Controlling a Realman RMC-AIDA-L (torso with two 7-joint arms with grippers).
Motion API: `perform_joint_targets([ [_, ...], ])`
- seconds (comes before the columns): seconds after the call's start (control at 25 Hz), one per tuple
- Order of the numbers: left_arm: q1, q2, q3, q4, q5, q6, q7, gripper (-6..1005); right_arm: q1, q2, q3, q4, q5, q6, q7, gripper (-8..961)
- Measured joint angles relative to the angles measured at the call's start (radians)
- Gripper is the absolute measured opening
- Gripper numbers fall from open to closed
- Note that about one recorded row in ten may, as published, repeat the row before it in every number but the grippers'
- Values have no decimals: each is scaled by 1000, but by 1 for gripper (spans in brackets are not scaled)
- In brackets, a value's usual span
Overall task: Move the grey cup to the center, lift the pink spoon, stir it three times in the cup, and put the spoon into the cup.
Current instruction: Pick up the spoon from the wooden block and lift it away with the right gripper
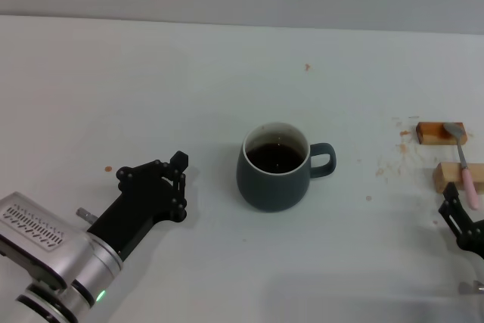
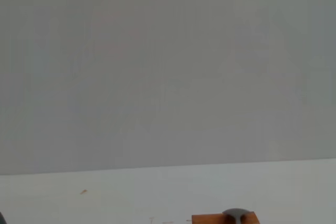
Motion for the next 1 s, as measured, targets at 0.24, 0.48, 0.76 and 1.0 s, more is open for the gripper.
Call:
perform_joint_targets([
  [0.24,-2,1,0,0,0,-2,0,-2,7,0,1,0,0,8,0,817],
  [0.48,2,1,0,0,0,-2,0,-2,11,0,6,-2,1,31,0,816],
  [0.76,5,1,0,0,0,-2,0,-2,12,0,9,-1,1,36,0,817],
  [1.0,5,1,0,1,0,-2,0,-2,14,0,22,-8,1,62,42,816],
])
